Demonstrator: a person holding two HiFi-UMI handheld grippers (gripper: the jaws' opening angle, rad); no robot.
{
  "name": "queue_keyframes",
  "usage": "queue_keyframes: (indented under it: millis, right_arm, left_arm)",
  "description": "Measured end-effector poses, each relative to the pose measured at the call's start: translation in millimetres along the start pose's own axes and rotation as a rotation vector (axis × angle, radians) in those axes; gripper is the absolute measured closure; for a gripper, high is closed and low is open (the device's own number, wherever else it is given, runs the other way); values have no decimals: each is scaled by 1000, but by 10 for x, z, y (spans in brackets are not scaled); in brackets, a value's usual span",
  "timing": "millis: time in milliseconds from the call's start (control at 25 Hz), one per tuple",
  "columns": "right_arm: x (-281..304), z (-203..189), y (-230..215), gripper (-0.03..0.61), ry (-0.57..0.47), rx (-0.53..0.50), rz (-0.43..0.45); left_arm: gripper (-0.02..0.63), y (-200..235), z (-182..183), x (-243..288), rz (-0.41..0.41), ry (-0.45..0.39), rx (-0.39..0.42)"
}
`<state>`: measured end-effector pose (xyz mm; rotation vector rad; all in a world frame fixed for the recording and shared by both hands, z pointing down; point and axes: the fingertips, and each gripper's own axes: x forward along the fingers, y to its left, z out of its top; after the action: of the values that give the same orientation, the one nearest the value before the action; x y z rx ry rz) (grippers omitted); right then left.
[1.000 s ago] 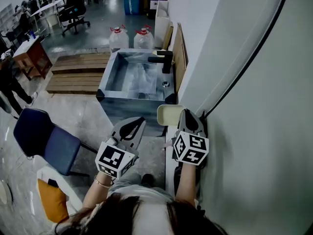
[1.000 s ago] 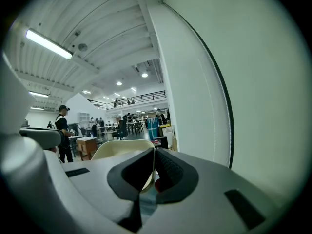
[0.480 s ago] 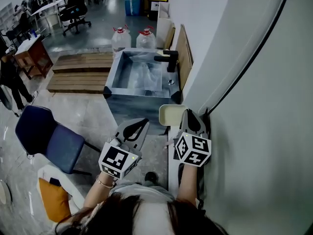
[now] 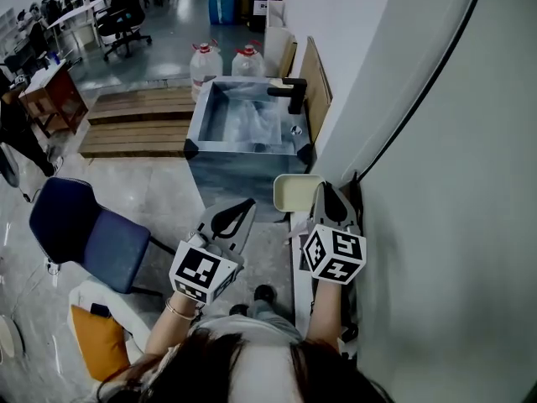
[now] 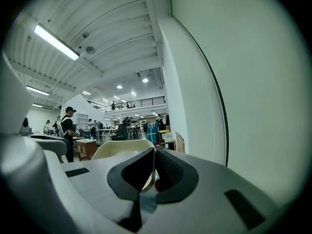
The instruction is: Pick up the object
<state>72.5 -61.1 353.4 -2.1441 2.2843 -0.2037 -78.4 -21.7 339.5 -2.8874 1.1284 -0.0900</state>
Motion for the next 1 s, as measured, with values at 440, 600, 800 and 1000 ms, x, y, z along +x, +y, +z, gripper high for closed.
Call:
queue_keyframes:
  millis: [440,600,800,1000]
  right_arm:
    - [-401,83,214,545,-20,-18,-9]
    - [-461,63,256,545,-21,-22,-8]
    - [-541,61,322,545,-22,-19,-9]
    - [-558,67,393,545,-24,-20,-11]
  left_arm:
    - [604,-122,50,-327,-16,-17,-6]
    - [604,-143,26,-360,-20,-23,-10]
    - [604,-170,14,-440,-27,-20,-16]
    - [604,-127,-3,-502,-26,-24,-26]
